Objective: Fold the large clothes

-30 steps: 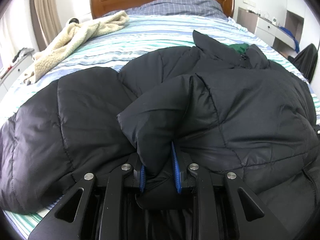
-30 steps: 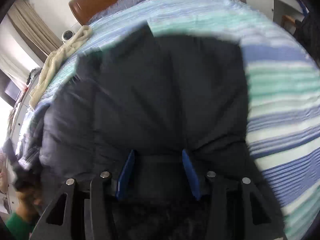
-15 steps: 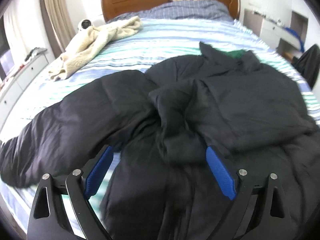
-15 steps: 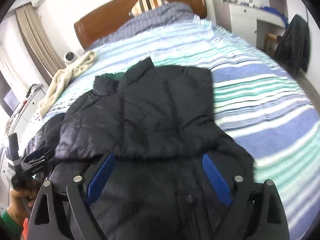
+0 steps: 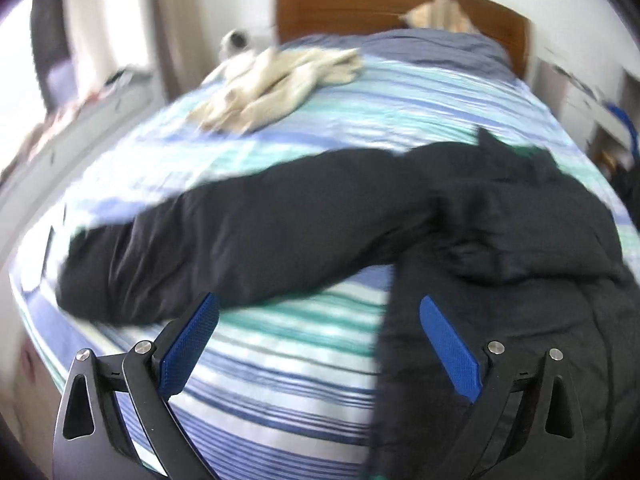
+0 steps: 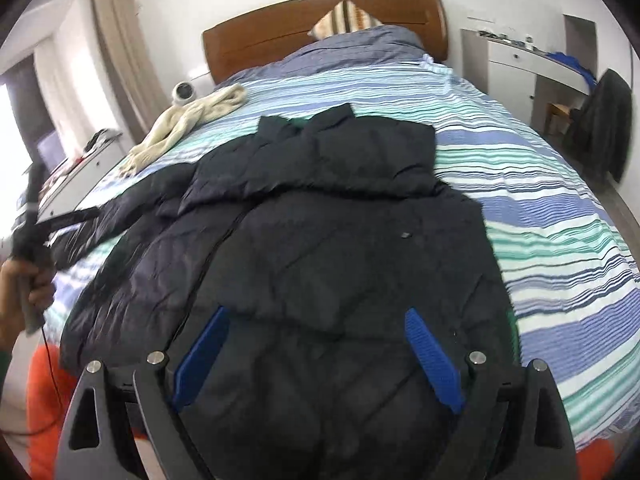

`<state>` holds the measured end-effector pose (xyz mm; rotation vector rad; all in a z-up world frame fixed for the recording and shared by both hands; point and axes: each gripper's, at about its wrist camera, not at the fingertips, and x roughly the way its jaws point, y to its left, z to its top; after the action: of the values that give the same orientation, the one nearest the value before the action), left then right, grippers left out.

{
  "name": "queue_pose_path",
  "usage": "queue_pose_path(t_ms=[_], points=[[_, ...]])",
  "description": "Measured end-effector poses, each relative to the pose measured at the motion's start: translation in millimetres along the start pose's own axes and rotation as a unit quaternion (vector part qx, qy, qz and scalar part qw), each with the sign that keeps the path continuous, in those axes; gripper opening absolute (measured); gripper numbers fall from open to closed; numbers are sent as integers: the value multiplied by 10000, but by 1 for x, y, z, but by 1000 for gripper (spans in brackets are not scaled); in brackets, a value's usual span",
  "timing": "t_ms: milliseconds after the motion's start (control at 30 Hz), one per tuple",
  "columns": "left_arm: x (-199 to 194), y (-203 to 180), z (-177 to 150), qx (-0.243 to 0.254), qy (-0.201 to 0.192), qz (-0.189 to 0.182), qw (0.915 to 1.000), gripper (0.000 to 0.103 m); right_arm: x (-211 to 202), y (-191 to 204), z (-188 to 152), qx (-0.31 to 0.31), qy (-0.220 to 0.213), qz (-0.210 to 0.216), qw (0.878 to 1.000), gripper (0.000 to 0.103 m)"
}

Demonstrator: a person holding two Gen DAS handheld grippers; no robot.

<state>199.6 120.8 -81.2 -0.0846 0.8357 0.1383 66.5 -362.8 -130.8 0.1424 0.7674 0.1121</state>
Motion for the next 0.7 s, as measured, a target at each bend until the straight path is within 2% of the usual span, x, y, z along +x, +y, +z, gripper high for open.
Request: queue_pose_path(t_ms=[67, 100, 167, 233, 267, 333, 367, 400, 433, 467, 567, 600, 667, 700], points=[[14, 27, -2, -528, 163, -19, 9985, 101, -2, 5, -3, -18, 20, 27, 10000, 92], [23, 47, -2, -943, 250, 3, 9952, 101, -4, 7, -4, -24, 3, 16, 10000, 92], [33, 76, -4, -1539, 283, -8, 9877, 101, -5, 13, -6, -64, 7, 31, 10000, 92], [43, 109, -7, -2191, 246, 54, 9754, 101, -5, 20, -6, -132, 22, 75, 9999, 92], [48, 122, -10, -2456, 243, 143, 9690, 101, -5, 23, -6, -169, 35, 108, 9998, 92], [59, 155, -18, -3145, 309, 429, 9478, 101, -4, 30, -6, -236, 61, 141, 9996, 92], [62, 165, -22, -3379, 336, 480, 9394, 101, -4, 33, -7, -264, 70, 162, 9995, 92], [66, 179, -26, -3742, 304, 419, 9259, 101, -3, 35, -8, -288, 83, 184, 9994, 92], [69, 188, -28, -3949, 227, 350, 9178, 101, -2, 37, -9, -301, 102, 200, 9993, 92], [70, 192, -27, -4048, 167, 360, 9136, 101, 0, 39, -9, -307, 132, 218, 9992, 92], [80, 199, -17, -4069, 163, 517, 9119, 98, 7, 45, -12, -344, 230, 299, 9987, 92], [82, 200, -13, -4046, 153, 586, 9125, 91, 9, 47, -13, -361, 258, 318, 9985, 92], [86, 197, -5, -3887, 181, 796, 9178, 38, 10, 51, -15, -376, 290, 369, 9982, 92], [88, 195, 0, -3769, 183, 730, 9232, 27, 10, 52, -15, -376, 295, 387, 9981, 92]])
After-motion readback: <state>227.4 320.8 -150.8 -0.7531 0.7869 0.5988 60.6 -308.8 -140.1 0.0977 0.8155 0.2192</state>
